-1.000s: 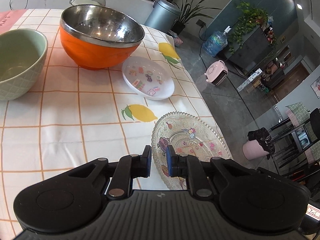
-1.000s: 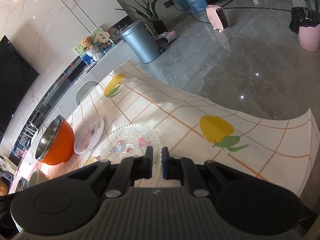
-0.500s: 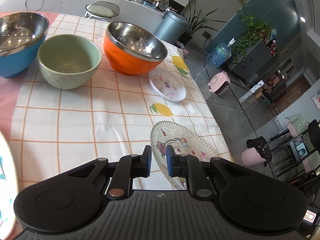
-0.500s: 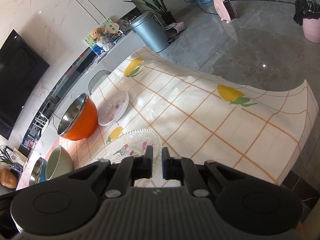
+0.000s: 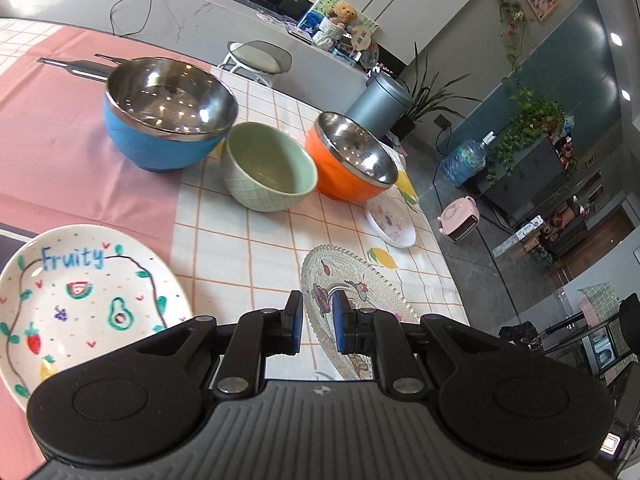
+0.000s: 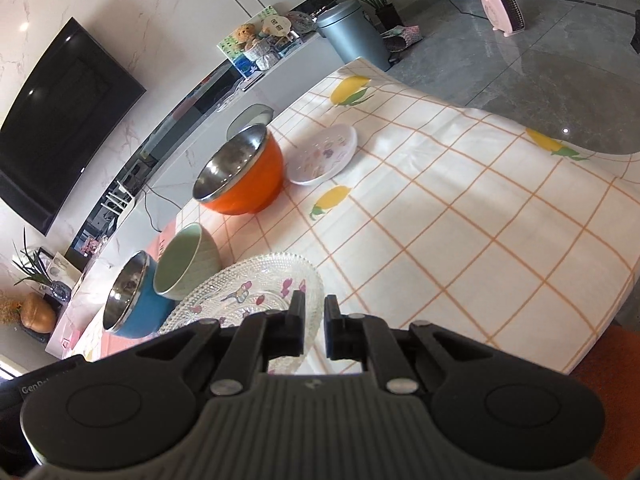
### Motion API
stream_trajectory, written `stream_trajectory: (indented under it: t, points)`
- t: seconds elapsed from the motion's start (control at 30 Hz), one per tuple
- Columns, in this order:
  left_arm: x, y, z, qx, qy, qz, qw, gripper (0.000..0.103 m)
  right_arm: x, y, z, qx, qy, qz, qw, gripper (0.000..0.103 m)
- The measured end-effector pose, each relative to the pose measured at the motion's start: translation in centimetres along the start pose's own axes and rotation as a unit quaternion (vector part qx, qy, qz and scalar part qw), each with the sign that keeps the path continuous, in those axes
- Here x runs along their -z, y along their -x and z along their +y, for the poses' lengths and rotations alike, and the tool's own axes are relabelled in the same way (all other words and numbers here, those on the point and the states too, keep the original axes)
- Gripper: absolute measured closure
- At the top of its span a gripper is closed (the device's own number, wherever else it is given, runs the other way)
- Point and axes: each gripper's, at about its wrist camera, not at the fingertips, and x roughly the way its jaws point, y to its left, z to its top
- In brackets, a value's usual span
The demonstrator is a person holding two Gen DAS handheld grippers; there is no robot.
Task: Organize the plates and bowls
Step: 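Carry the glass plate over and lower it onto the 'Fruity' plate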
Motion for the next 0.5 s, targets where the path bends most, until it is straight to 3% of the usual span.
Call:
stream_trajectory:
  t: [0.5]
  points:
    - [-0.4, 6.8, 7.7, -0.048, 0.056, -0.039, 0.9965, 0.086, 4.7, -2.3, 8.4, -0.050, 0.061, 0.054, 0.995, 0.096]
